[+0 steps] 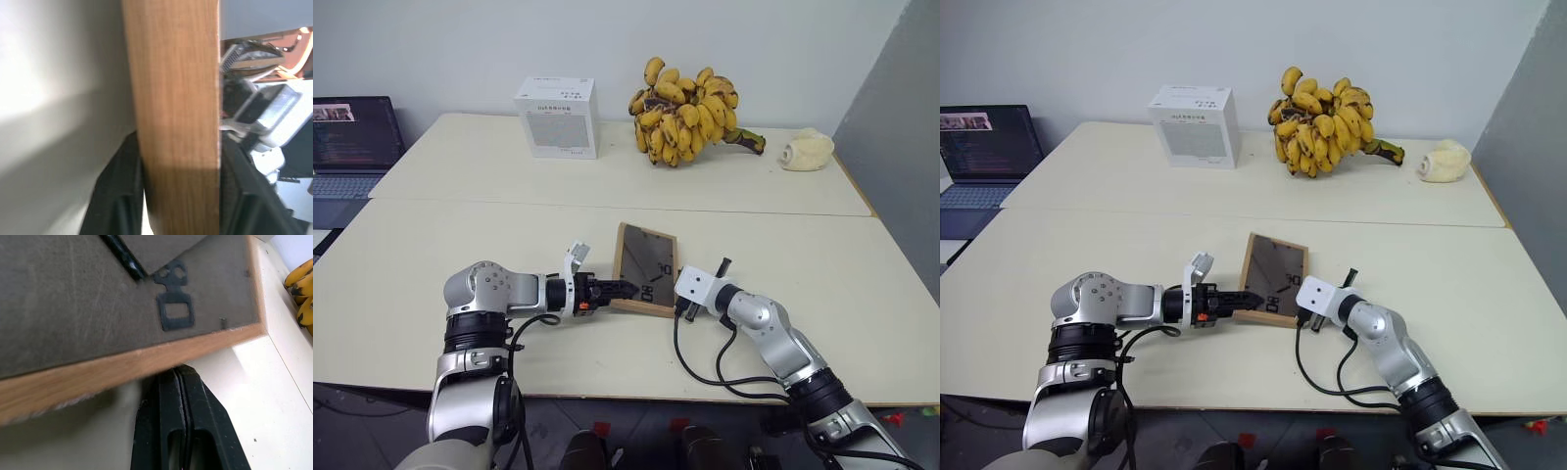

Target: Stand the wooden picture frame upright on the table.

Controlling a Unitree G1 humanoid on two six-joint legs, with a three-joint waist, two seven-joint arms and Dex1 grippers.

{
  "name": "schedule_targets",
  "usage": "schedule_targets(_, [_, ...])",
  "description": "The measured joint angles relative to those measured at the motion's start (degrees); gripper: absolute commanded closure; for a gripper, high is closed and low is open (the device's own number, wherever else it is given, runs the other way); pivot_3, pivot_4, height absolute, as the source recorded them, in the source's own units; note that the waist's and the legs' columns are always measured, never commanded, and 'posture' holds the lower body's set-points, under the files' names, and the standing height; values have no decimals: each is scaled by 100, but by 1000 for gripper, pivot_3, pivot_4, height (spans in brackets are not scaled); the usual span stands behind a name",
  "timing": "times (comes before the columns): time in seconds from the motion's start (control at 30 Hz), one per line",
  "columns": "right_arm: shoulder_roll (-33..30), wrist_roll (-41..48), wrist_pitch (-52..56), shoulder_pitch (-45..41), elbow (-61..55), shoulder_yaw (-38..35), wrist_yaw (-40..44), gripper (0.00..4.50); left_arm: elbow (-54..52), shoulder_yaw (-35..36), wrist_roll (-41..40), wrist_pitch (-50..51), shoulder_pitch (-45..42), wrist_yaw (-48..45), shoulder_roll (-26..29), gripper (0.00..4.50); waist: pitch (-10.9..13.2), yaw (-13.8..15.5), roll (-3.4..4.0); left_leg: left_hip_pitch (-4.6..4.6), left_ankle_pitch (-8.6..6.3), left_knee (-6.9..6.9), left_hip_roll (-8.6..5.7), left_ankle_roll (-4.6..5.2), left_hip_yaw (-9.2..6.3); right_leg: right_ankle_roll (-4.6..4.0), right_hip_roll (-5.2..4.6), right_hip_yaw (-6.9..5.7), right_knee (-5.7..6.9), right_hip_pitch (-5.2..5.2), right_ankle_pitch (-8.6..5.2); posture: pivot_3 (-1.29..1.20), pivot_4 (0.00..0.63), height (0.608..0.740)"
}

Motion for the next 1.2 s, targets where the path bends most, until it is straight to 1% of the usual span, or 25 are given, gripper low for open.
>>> schedule_targets(0.2, [-2, 0, -8, 0, 6, 0, -32, 4500, 23, 0, 16, -19, 0, -45, -5, 3205, 1, 0, -1, -3, 0, 0, 0, 0, 0, 0, 0, 0, -5, 0, 1, 0, 150, 740])
schedule_targets(0.33, [-54, 1, -34, 0, 30, -9, -81, 4500, -58, -131, 25, -214, 20, -109, -7, 3205, 2, 18, -1, -3, 0, 0, -1, 0, 0, 2, -2, 0, -7, 0, 2, 0, 150, 740])
schedule_targets(0.47, [-366, 55, -81, 86, -17, -175, -63, 4500, -238, -320, 53, -610, 62, -221, 5, 3205, 4, 84, -1, -9, 0, 0, -1, -1, 1, 4, -3, 1, -15, 0, 4, 0, 150, 740])
schedule_targets(0.57, [-737, 216, -103, 301, -184, -465, 30, 4019, -314, -444, 108, -1089, 103, -379, 100, 3205, 9, 115, 3, -16, 0, -3, -2, -1, 1, 1, -4, 0, -26, -2, 6, 0, 150, 740])
schedule_targets(0.67, [-1103, 466, 4, 549, -457, -869, 216, 3337, -392, -550, 275, -1723, 122, -551, 220, 3205, 14, 118, 6, -31, 0, -6, 0, 0, 1, -9, -3, -2, -43, -8, 13, 0, 150, 740])
schedule_targets(0.73, [-1278, 824, 260, 712, -821, -1270, 451, 2920, -530, -591, 400, -2164, 154, -637, 333, 3205, 21, 125, 11, -55, 0, -6, 0, 0, 1, -16, -3, -2, -46, -28, 20, 0, 150, 740])
schedule_targets(0.8, [-1336, 1179, 554, 715, -1204, -1621, 609, 2476, -575, -599, 506, -2472, 151, -690, 438, 3205, 24, 96, 15, -57, 0, -7, 1, 0, 1, -16, -3, -2, -48, -30, 20, 0, 150, 740])
schedule_targets(0.9, [-1052, 2168, 1539, 429, -2136, -2121, 835, 1795, -943, -681, 505, -2738, 165, -834, 511, 3205, 41, 82, 23, -80, 0, -8, 6, 0, -2, -17, 1, -5, -44, -53, 20, 0, 150, 740])
schedule_targets(0.97, [-669, 3151, 2539, -170, -2762, -2506, 876, 1795, -1371, -773, 501, -2907, 162, -977, 622, 3205, 55, 73, 31, -90, 1, -7, 8, -1, -4, -19, 1, -7, -41, -64, 22, 0, 150, 740])
schedule_targets(1.07, [-352, 4308, 3715, -995, -3397, -2911, 741, 1795, -1919, -899, 467, -3084, 136, -1163, 706, 3205, 60, 130, 38, -91, 0, -8, 6, -1, -20, -20, -2, -25, -46, -56, 21, 0, 150, 740])
schedule_targets(1.13, [-105, 4735, 4183, -1308, -3437, -3069, 563, 1795, -2067, -901, 431, -3086, 129, -1175, 719, 3205, 61, 168, 41, -93, 0, -7, 3, 0, -21, -20, -4, -25, -47, -58, 21, 0, 150, 740])
schedule_targets(1.2, [207, 5174, 4693, -1638, -3396, -3210, 250, 1459, -2189, -909, 369, -3083, 97, -1164, 694, 3205, 63, 190, 43, -98, 0, -6, 2, 0, -20, -20, -4, -25, -47, -62, 21, 0, 150, 740])
